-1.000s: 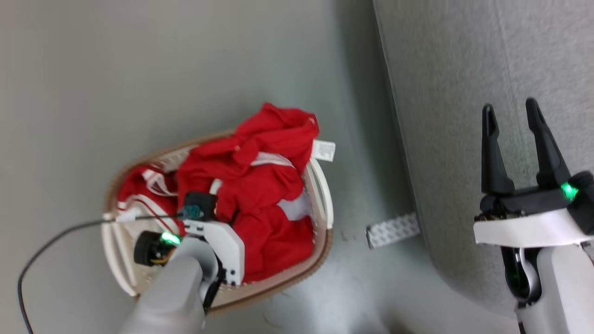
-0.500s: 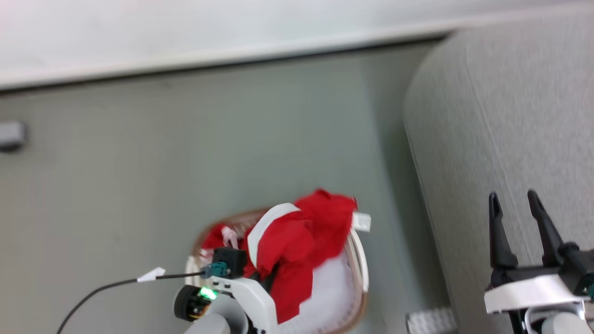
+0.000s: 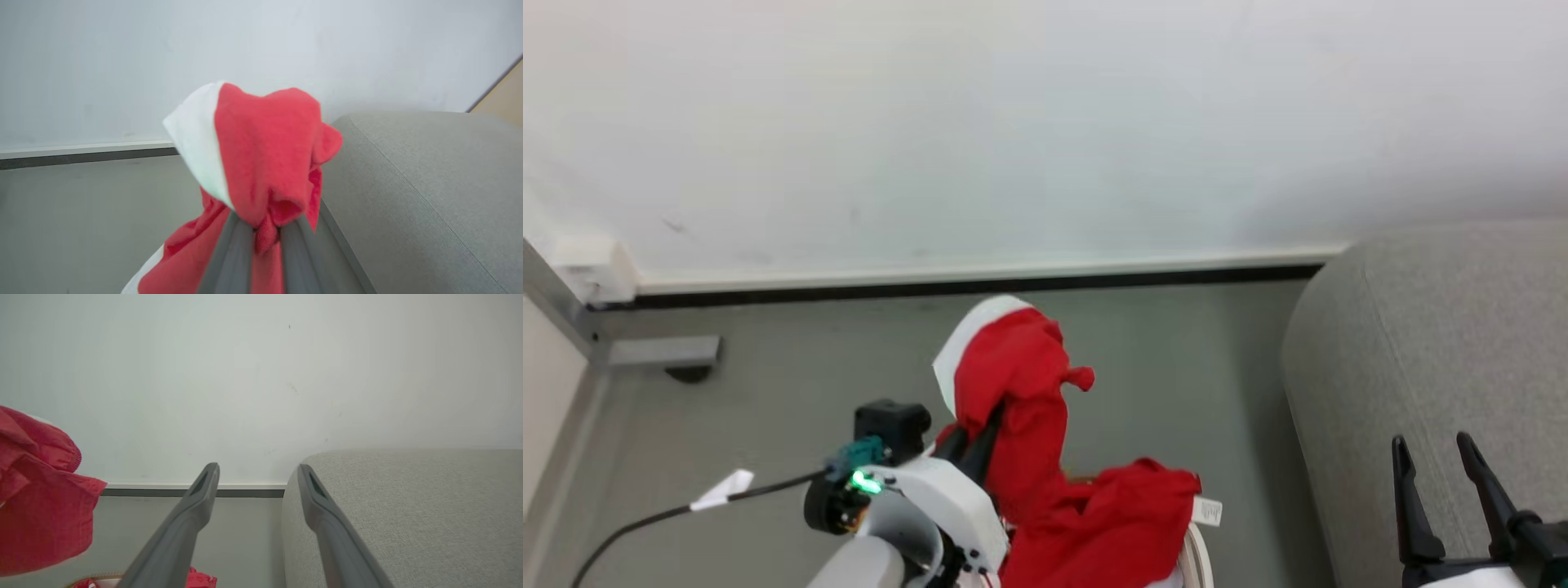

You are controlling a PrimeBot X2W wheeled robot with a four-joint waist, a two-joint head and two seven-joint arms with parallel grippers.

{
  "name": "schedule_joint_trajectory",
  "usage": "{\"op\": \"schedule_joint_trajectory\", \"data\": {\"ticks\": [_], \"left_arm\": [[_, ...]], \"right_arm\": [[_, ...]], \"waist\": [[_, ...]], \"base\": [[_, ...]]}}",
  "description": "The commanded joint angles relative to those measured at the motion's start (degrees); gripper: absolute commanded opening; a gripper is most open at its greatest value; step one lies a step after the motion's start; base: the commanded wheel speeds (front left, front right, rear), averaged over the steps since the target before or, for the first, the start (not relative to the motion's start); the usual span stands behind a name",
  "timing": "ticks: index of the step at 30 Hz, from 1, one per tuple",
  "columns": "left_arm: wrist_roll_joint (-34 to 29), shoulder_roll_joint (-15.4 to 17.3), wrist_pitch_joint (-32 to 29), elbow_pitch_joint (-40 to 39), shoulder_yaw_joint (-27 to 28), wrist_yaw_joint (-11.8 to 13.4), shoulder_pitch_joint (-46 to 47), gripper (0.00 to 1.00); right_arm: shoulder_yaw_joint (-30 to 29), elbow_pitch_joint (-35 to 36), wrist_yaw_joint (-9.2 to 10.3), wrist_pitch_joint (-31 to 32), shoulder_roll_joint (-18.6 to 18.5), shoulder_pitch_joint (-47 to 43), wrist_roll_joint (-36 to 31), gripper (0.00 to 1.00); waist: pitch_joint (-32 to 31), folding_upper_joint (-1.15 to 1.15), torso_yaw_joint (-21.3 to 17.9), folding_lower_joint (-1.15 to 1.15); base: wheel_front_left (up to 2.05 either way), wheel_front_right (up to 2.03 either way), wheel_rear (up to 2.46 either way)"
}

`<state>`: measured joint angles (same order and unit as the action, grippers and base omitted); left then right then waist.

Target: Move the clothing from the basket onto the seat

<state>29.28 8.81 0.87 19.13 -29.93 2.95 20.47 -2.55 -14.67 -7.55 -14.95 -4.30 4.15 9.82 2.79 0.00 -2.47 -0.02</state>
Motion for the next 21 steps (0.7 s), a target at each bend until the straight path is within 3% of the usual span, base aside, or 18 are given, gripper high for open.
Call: {"op": "schedule_joint_trajectory", "data": {"ticks": [1,8,16,21], "left_arm": [[0.1,0.7,-0.4,-1.4,0.5,0.6,-0.8,0.0],[-0.7,3.1,-1.5,-9.5,3.6,4.5,1.2,0.0],[-0.9,4.8,-2.9,-11.8,4.6,5.1,3.6,0.0],[-0.5,5.0,-3.9,-13.3,4.6,5.5,4.2,0.0]], "right_arm": [[-0.1,-0.1,0.13,-0.1,-0.6,-1.1,0.2,1.0],[0.7,-0.3,0.13,-0.1,-1.3,-2.4,0.5,1.0],[3.7,-0.6,0.13,-0.1,-2.7,-3.1,2.1,1.0],[8.6,0.5,0.13,-0.1,-4.7,-3.1,5.3,1.0]], "waist": [[-2.7,0.0,1.2,0.02],[-4.9,0.0,1.3,0.02],[-7.7,0.0,0.4,0.02],[-8.2,0.0,0.2,0.02]], "base": [[0.0,0.0,0.0],[0.0,0.0,0.0],[0.0,0.0,0.0],[0.0,0.0,0.0]]}}
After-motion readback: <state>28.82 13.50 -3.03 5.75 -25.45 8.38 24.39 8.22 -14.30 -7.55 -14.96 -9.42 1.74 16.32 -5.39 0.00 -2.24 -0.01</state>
